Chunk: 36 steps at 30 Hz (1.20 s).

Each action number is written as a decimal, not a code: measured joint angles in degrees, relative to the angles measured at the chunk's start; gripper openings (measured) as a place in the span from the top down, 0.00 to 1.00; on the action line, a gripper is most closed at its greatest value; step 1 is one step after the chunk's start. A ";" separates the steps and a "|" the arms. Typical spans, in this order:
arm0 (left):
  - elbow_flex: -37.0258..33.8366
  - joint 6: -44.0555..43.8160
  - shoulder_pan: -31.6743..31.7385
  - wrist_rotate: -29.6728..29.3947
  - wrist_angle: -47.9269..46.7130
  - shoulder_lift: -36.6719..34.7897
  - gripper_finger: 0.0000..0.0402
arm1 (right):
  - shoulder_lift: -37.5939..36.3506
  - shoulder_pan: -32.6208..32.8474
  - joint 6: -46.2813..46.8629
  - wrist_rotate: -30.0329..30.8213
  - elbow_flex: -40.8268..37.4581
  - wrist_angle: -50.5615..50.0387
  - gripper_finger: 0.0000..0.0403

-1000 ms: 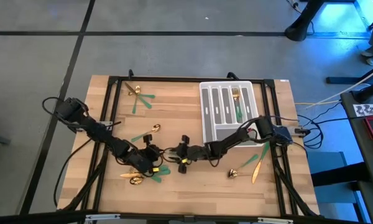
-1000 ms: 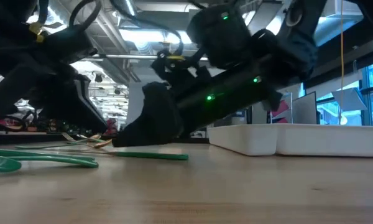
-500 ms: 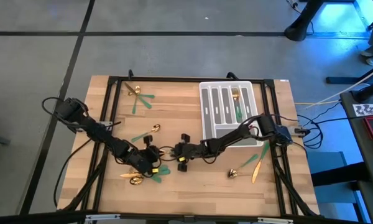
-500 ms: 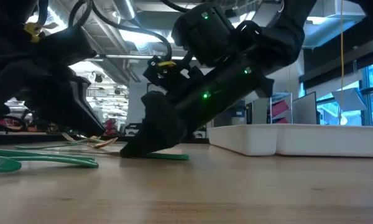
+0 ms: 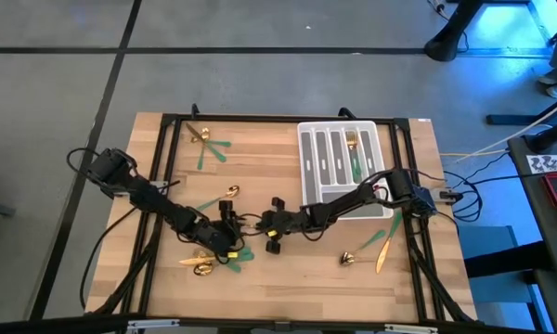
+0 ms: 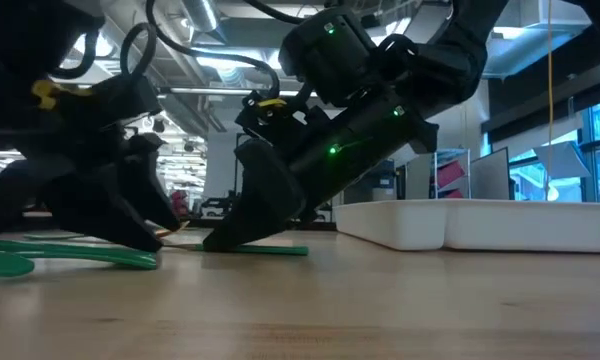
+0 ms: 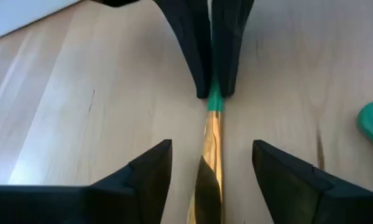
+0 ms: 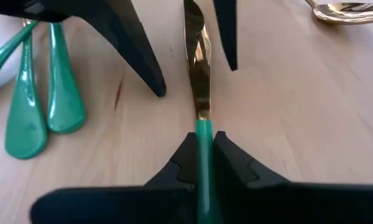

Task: Sort silverware
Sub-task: Put the green knife into the silverware tray

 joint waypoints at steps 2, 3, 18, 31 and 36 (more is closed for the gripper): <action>-0.04 -0.39 0.71 -0.07 -0.02 1.27 0.46 | 0.00 -0.07 -0.19 -1.40 -0.09 0.87 0.95; -0.01 -0.49 1.04 -0.06 -0.11 1.71 0.46 | 0.02 -0.09 -0.23 -1.99 -0.09 1.09 0.95; 0.29 4.33 4.41 8.74 -2.55 1.91 0.67 | 0.31 -2.14 0.31 -11.16 -0.22 4.28 0.95; 0.29 4.14 4.89 11.89 -2.25 1.91 0.86 | -0.29 -2.49 -0.18 -14.06 -0.32 5.05 0.98; 0.10 3.01 4.84 11.94 -0.61 1.91 0.97 | -2.73 -2.37 -0.56 -11.46 -0.52 3.65 0.98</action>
